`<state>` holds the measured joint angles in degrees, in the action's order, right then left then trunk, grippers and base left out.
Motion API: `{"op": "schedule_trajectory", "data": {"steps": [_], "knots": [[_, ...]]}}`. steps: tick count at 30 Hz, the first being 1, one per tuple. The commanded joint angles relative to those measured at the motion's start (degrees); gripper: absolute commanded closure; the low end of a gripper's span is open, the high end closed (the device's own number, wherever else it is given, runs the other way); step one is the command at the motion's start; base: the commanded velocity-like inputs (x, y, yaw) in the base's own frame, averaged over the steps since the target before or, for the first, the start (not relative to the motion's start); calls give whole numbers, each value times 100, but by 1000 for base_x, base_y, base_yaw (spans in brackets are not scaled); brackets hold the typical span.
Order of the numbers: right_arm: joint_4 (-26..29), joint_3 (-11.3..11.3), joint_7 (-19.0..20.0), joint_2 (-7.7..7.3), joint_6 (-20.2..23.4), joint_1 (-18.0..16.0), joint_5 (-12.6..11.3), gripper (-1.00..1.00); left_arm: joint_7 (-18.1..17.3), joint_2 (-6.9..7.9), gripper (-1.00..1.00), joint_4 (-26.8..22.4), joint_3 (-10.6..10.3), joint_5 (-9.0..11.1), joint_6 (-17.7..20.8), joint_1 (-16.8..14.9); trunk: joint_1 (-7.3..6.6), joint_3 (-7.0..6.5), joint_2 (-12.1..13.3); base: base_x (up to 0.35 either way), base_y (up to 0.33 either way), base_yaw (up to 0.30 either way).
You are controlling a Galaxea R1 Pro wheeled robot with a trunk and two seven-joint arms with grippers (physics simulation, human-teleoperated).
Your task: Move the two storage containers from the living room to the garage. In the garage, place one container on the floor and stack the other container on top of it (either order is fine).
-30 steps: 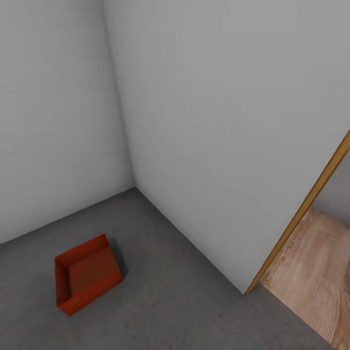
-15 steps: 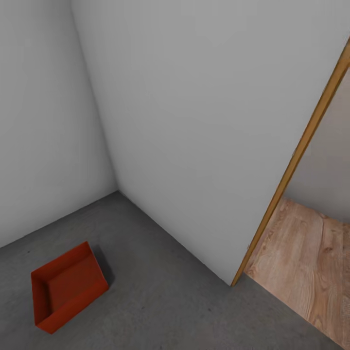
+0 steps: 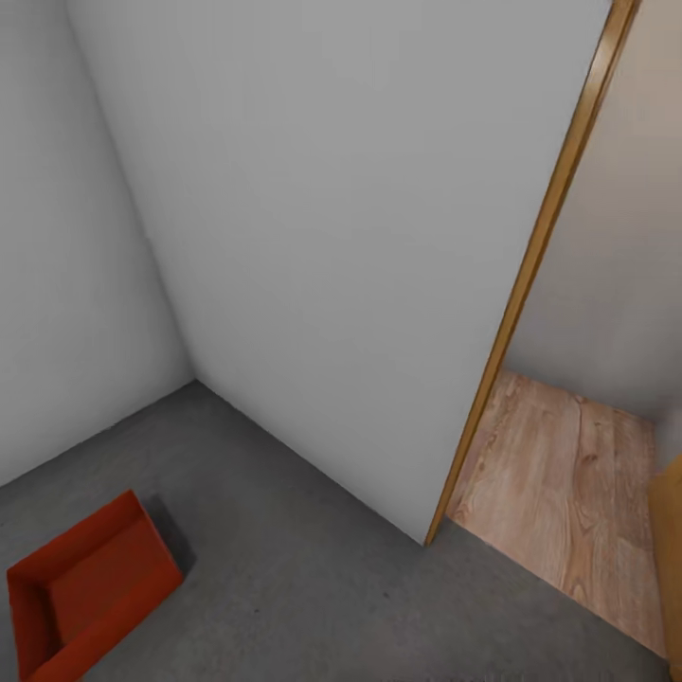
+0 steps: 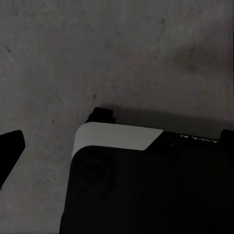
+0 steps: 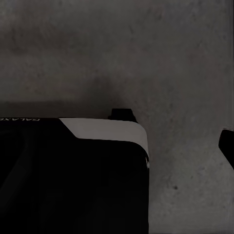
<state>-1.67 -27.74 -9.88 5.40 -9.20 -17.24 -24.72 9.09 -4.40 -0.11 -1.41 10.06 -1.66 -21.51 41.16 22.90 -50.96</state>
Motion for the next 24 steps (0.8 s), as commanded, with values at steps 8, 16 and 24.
{"op": "schedule_trajectory", "data": {"steps": [8, 16, 24], "knots": [[-18, -47, -5, 5, -29, -7, -51, -100, 11, -7, -100, 2, -26, 25, -17, -3, 0, 6, -4, 0, 0, -250], [-18, -47, -5, 5, -29, -7, -51, -100, 7, -14, -100, 2, -26, 14, -19, -3, 0, 6, -4, 0, 0, -250], [-18, -47, -5, 3, -29, -7, -51, -100, 13, -24, -100, 2, -26, 21, -18, -2, 0, 6, -4, 0, 0, -249]]}}
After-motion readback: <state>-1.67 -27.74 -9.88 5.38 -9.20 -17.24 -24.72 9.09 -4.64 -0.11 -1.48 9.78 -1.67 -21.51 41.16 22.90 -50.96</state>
